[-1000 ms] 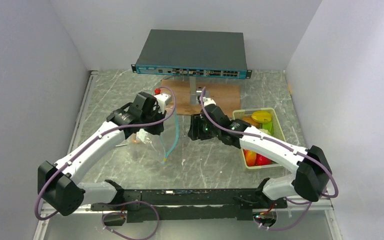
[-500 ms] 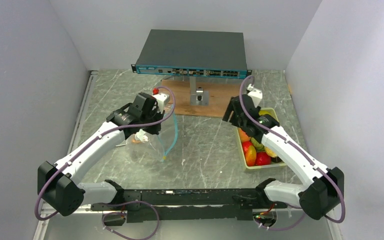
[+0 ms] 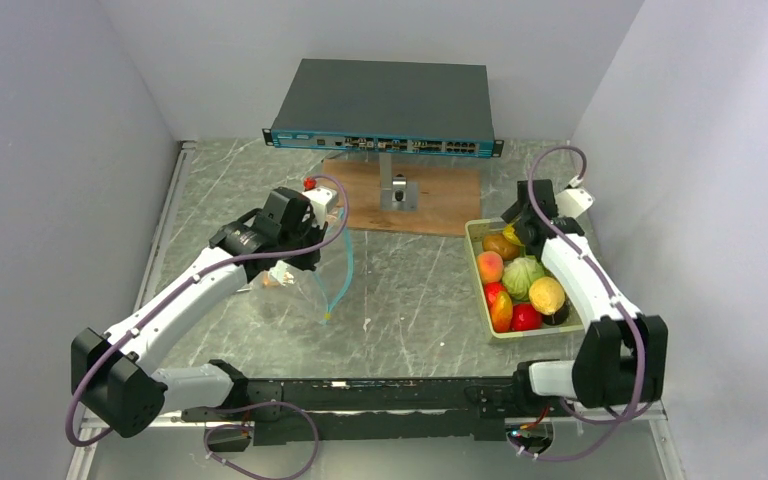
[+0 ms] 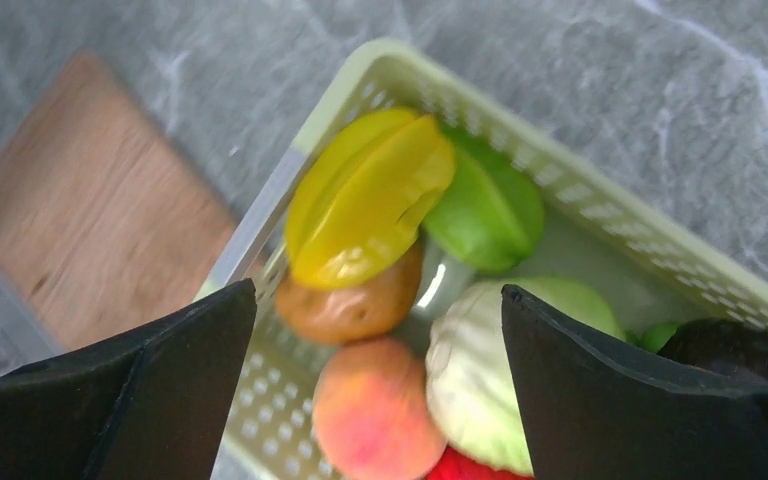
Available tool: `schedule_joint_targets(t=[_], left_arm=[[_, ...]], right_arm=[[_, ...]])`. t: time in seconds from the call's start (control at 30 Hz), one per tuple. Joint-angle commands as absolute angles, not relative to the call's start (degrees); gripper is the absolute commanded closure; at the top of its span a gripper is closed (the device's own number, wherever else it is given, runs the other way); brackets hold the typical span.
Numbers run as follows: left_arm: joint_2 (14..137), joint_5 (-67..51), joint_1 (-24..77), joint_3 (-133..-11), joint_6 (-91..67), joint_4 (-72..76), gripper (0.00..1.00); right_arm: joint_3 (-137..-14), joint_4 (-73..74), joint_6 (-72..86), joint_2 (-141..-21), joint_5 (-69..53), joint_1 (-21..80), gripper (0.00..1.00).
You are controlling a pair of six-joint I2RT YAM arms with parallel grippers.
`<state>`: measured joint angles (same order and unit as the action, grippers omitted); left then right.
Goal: Place the food in the zip-top bag and seal the zipper
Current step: Pick up the fake fruit from the bin.
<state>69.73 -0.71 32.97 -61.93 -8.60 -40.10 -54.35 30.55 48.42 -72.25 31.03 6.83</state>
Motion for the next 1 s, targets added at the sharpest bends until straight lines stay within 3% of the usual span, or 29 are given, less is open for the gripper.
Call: schedule_joint_targets(t=[0.0, 0.33, 0.77, 0.97], left_arm=[[68.87, -0.17, 32.99, -61.53, -7.56, -38.18, 1.0], [69.14, -0.18, 33.08, -61.62, -7.21, -38.08, 1.0], [69.02, -0.18, 34.02, -61.16, -6.76, -37.75, 1.0], [69.57, 2.08, 34.6, -61.11, -6.54, -37.98, 1.0]], right_arm=[[-57.24, 27.23, 51.02, -77.43, 29.9, 0.98, 0.06], [-52.36, 15.93, 52.53, -81.5, 14.79, -7.4, 0.1], [-45.51, 5.31, 58.86, -83.06, 8.98, -8.34, 0.15], [-42.32, 1.65, 60.64, -82.26, 10.31, -8.43, 0.27]])
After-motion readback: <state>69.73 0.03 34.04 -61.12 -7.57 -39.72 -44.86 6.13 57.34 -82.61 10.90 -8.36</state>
